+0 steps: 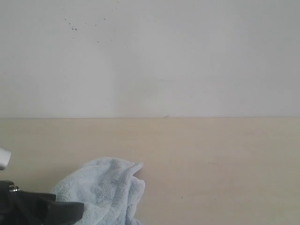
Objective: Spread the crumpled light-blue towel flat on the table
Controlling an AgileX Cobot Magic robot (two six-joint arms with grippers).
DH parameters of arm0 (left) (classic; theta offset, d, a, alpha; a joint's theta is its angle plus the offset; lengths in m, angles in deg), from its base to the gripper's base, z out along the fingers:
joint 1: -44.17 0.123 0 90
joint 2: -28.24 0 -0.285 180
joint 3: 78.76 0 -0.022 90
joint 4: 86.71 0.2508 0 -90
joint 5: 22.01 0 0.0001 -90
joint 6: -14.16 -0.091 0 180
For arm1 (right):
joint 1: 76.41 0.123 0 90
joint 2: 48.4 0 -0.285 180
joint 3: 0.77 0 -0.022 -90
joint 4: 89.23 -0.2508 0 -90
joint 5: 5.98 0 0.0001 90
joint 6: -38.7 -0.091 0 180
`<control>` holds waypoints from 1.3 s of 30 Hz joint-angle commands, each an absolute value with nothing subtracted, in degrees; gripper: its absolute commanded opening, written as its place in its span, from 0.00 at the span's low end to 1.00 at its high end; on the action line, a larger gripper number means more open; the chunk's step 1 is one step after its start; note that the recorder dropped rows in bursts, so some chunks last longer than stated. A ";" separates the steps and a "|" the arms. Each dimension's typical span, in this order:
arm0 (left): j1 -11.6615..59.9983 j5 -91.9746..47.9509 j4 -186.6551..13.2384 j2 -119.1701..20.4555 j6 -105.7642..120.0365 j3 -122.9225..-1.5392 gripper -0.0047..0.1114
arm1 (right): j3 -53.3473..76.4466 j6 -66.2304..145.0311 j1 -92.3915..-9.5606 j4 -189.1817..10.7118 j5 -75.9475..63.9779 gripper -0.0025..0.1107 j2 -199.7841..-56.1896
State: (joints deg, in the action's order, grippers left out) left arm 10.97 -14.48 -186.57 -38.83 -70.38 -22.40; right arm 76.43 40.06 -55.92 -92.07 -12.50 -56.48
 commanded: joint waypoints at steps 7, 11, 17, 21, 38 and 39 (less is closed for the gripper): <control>10.94 -16.46 -186.66 -48.10 -79.48 -35.25 0.55 | 76.45 40.13 -55.87 -91.84 -12.26 0.02 -56.19; 10.94 -16.46 -186.66 -61.35 -81.47 -43.79 0.55 | 76.45 40.13 -55.87 -91.84 -12.26 0.02 -56.19; 10.94 -16.14 -185.97 -79.56 -81.47 -57.62 0.55 | 76.45 40.13 -55.87 -91.84 -12.26 0.02 -56.19; 10.83 -16.05 -184.67 -87.71 -81.22 -63.48 0.55 | 76.45 40.13 -55.87 -91.84 -12.26 0.02 -56.19; 10.83 -20.90 -184.78 -95.04 -80.99 -66.88 0.55 | 76.45 40.13 -55.87 -91.95 -12.25 0.02 -56.19; 10.83 -20.90 -184.78 -95.04 -80.99 -66.88 0.55 | 76.45 40.13 -55.87 -91.95 -12.25 0.02 -56.19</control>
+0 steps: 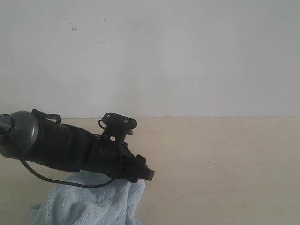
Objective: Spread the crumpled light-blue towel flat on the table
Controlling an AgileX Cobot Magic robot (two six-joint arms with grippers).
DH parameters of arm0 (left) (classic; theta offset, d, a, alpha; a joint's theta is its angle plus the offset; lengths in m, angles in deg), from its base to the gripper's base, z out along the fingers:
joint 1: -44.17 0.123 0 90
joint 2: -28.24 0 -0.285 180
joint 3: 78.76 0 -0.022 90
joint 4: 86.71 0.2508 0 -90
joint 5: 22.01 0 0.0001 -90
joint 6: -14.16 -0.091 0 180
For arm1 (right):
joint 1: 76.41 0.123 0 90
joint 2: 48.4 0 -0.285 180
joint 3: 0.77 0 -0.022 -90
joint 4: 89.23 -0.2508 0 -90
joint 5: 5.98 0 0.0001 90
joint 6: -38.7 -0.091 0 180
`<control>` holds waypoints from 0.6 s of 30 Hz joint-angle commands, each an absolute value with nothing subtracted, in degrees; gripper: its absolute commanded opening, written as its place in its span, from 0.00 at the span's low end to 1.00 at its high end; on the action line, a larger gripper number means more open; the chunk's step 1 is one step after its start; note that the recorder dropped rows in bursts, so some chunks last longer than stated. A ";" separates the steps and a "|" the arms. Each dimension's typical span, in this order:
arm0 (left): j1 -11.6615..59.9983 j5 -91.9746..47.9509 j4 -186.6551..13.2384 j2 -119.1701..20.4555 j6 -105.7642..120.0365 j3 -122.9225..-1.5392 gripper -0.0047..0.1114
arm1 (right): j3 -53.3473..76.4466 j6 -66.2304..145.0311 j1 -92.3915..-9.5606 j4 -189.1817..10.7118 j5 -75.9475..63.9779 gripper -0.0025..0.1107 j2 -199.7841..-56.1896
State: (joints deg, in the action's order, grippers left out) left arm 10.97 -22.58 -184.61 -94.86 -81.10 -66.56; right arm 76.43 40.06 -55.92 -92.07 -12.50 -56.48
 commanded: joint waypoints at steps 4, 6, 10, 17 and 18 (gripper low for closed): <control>10.08 -22.01 -184.78 -95.43 -80.99 -66.88 0.55 | 76.45 40.13 -55.87 -91.95 -12.25 0.02 -56.19; 9.29 -22.01 -184.78 -96.30 -80.99 -66.88 0.55 | 76.45 40.13 -55.87 -91.95 -12.25 0.02 -56.19; 8.31 -23.86 -184.78 -98.39 -80.99 -66.88 0.53 | 76.45 40.13 -55.87 -91.95 -12.25 0.02 -56.19; 8.17 -33.11 -184.78 -98.45 -81.47 -66.88 0.18 | 76.45 40.13 -55.87 -91.95 -12.25 0.02 -56.19; 8.17 -35.77 -184.78 -98.00 -81.47 -66.88 0.11 | 76.45 40.13 -55.87 -91.95 -12.25 0.02 -56.19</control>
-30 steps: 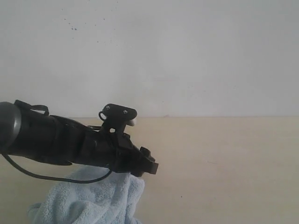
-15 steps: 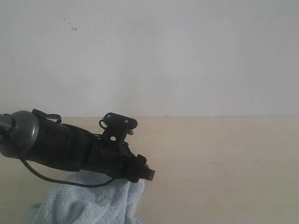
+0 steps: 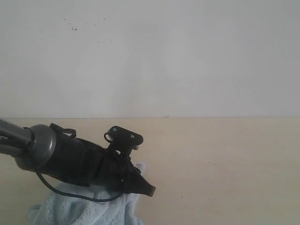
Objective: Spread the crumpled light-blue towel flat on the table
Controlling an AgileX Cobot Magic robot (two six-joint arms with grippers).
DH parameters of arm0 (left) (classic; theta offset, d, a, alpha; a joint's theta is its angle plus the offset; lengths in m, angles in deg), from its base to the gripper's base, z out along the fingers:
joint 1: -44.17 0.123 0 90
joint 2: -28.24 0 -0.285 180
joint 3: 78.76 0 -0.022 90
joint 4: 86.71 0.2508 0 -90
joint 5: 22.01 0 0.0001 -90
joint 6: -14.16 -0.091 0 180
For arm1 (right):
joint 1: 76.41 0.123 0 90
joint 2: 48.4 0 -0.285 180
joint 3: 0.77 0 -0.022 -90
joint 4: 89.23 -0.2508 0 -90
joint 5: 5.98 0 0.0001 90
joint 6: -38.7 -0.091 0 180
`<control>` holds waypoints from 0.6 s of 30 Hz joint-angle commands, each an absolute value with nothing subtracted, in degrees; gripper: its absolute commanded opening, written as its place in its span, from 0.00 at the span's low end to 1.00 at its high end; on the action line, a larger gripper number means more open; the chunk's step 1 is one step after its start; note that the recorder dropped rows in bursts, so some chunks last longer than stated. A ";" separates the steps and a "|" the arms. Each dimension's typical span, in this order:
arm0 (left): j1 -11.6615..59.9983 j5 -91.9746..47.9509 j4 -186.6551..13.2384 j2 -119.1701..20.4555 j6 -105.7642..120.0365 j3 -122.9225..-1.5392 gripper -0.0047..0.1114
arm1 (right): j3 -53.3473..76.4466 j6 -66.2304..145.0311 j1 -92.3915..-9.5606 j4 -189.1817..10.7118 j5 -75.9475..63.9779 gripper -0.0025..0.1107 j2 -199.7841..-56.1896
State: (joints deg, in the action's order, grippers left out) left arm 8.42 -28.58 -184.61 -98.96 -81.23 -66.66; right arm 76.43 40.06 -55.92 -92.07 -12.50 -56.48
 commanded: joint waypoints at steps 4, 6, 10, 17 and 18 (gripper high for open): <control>8.17 -40.66 -184.78 -95.29 -81.61 -66.88 0.08 | 76.45 40.13 -55.87 -91.95 -12.25 0.02 -56.19; 8.17 -40.67 -184.78 -92.71 -82.19 -66.88 0.08 | 76.45 40.13 -55.87 -91.95 -12.25 0.02 -56.19; 8.17 -40.14 -185.53 -86.56 -82.33 -66.88 0.08 | 76.45 40.13 -55.87 -91.95 -12.25 0.02 -56.19; 8.17 -34.68 -186.66 -76.07 -84.66 -63.15 0.08 | 76.45 40.13 -55.87 -91.95 -12.25 0.02 -56.19; 8.17 -33.08 -186.66 -74.46 -84.69 -61.98 0.08 | 76.45 40.13 -55.87 -91.95 -12.25 0.02 -56.19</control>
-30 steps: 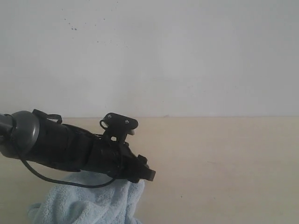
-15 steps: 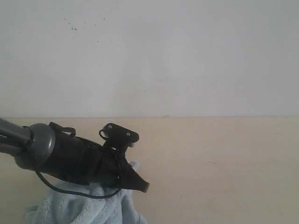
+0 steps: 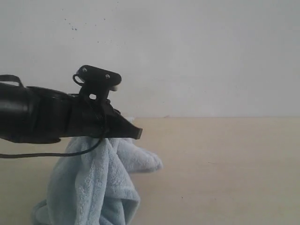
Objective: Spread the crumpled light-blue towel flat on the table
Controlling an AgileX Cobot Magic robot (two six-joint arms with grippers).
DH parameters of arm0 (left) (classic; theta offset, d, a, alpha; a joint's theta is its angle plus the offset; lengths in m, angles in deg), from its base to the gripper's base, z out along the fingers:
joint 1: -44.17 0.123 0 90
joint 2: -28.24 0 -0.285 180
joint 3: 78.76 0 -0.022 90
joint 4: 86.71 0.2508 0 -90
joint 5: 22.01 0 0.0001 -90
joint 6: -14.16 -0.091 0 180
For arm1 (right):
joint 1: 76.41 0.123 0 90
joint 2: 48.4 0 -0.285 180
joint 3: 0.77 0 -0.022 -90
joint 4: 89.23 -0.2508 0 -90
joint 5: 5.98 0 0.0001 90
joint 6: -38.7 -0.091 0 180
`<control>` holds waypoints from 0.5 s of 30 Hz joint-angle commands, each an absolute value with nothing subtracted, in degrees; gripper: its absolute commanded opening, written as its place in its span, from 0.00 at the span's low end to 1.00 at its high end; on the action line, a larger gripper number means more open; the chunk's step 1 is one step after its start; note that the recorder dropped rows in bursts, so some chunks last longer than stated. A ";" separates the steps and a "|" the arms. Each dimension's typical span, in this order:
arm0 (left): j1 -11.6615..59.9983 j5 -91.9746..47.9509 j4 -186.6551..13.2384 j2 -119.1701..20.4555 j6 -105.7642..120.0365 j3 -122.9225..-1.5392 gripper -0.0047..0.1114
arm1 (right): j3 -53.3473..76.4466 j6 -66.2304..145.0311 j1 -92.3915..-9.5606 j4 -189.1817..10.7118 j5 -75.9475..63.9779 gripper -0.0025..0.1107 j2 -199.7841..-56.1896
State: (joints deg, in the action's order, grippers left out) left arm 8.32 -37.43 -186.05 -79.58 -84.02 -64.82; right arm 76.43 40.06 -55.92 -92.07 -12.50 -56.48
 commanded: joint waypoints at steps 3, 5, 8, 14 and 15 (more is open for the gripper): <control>8.17 -24.03 -186.66 -69.09 -82.70 -57.01 0.08 | 76.45 40.13 -55.87 -91.95 -12.25 0.02 -56.19; 8.17 -17.63 -186.66 -65.97 -81.65 -53.87 0.08 | 76.45 40.13 -55.87 -91.95 -12.25 0.02 -56.19; 8.17 -12.19 -186.66 -61.75 -78.72 -48.02 0.08 | 76.45 40.13 -55.87 -91.95 -12.25 0.02 -56.19; 8.17 -9.95 -186.66 -59.24 -77.95 -34.13 0.08 | 76.45 40.13 -55.87 -91.95 -12.25 0.02 -56.19; 8.17 -9.83 -186.66 -59.24 -77.53 -32.38 0.08 | 76.45 40.13 -55.87 -91.95 -12.25 0.02 -56.19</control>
